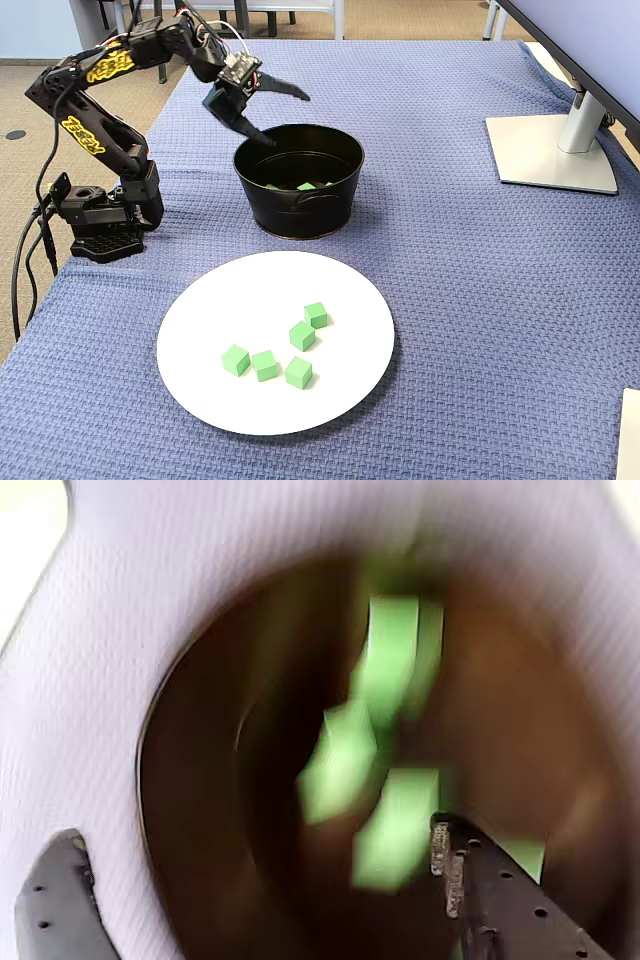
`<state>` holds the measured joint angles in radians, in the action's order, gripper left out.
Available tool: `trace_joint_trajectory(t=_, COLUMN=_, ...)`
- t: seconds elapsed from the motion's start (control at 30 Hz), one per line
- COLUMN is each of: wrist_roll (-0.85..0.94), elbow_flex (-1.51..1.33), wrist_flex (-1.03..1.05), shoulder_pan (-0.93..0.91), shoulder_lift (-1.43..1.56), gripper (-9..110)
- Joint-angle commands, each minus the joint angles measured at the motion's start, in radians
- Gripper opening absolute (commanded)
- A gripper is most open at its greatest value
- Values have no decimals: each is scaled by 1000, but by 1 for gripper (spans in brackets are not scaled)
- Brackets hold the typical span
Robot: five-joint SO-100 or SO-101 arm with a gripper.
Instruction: Pick up the green cubes from the white plate and place them in the black recipient
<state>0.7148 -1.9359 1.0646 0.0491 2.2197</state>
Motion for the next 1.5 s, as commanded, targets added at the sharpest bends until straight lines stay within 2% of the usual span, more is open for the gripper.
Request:
trace_joint_trajectory(t=0.0, wrist_roll=359, elbow_flex=40, wrist_flex=2, shoulder_pan=-282, shoulder_lift=-5, gripper=36)
trace_joint_trajectory(t=0.17, wrist_roll=819, elbow_flex=-181, wrist_flex=-293, shoulder_pan=-598, shoulder_lift=-83, gripper=31)
trace_joint_trajectory(t=0.23, wrist_roll=946, elbow_flex=-253, wrist_flex=-460, shoulder_pan=-686, shoulder_lift=-143, gripper=25)
trace_joint_trajectory(t=0.3, wrist_roll=1035, elbow_flex=-273, wrist_flex=-518, shoulder_pan=-742, shoulder_lift=-192, gripper=23)
trace_joint_trajectory(t=0.67, wrist_roll=1057, elbow_flex=-242, wrist_flex=-772, shoulder_pan=-851, shoulder_lift=-485, gripper=18)
trace_joint_trajectory(t=1.2, wrist_roll=1131, elbow_flex=-133, wrist_flex=-864, shoulder_pan=-927, shoulder_lift=-723, gripper=19)
trace_joint_trajectory(t=1.47, wrist_roll=1134, elbow_flex=-18, wrist_flex=-844, shoulder_pan=-951, shoulder_lift=-804, gripper=19)
